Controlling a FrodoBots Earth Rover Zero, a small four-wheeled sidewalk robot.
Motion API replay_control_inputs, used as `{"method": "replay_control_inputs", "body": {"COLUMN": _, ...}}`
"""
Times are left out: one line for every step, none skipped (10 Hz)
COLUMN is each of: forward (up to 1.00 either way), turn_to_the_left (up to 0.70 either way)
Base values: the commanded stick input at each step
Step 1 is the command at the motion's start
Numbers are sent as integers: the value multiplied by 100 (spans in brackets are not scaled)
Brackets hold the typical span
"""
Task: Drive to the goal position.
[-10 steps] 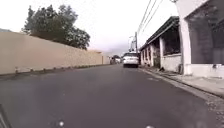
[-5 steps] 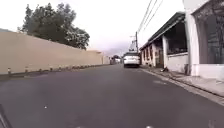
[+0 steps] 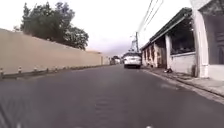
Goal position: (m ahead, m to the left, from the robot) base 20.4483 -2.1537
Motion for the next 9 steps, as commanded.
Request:
{"method": "replay_control_inputs", "body": {"forward": 100, "turn_to_the_left": 0}}
{"method": "replay_control_inputs", "body": {"forward": 100, "turn_to_the_left": 0}}
{"method": "replay_control_inputs", "body": {"forward": 100, "turn_to_the_left": 0}}
{"method": "replay_control_inputs", "body": {"forward": 100, "turn_to_the_left": 0}}
{"method": "replay_control_inputs", "body": {"forward": 100, "turn_to_the_left": 0}}
{"method": "replay_control_inputs", "body": {"forward": 100, "turn_to_the_left": 0}}
{"method": "replay_control_inputs", "body": {"forward": 100, "turn_to_the_left": 0}}
{"method": "replay_control_inputs", "body": {"forward": 100, "turn_to_the_left": 0}}
{"method": "replay_control_inputs", "body": {"forward": 100, "turn_to_the_left": 0}}
